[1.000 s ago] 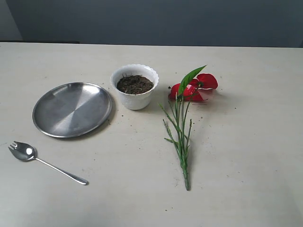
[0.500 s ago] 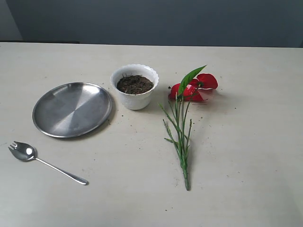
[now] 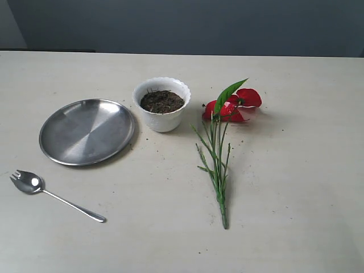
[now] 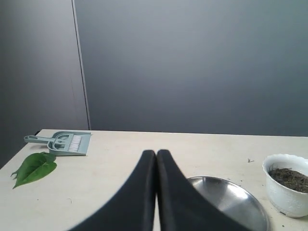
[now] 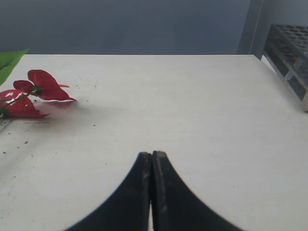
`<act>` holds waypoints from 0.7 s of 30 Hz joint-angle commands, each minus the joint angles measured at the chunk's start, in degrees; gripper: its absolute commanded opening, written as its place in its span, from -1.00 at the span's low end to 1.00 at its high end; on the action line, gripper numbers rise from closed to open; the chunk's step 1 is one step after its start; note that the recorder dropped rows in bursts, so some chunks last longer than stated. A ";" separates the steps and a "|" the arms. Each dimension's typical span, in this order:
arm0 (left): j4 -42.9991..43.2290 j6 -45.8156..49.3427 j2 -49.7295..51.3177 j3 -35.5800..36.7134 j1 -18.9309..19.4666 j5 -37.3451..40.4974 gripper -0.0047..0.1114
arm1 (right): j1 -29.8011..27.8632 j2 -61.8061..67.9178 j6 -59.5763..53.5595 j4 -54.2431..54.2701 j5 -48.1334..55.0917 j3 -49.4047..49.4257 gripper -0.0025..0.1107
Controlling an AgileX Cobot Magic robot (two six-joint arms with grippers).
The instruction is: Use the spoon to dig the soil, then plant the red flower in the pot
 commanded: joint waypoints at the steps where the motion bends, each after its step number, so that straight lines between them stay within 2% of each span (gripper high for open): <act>1: 1.19 -0.05 0.00 -2.29 -0.32 2.34 -0.92 | -0.12 -0.37 -0.27 -0.05 -0.12 0.07 -0.97; 7: 1.78 -0.05 0.00 -2.42 -0.32 3.79 -0.92 | -0.12 -0.37 -0.27 -0.05 -0.12 0.07 -0.97; 21: 2.15 -0.05 0.00 -2.42 -0.32 1.72 -0.92 | -0.12 -0.37 -0.27 -0.05 -0.12 0.07 -0.97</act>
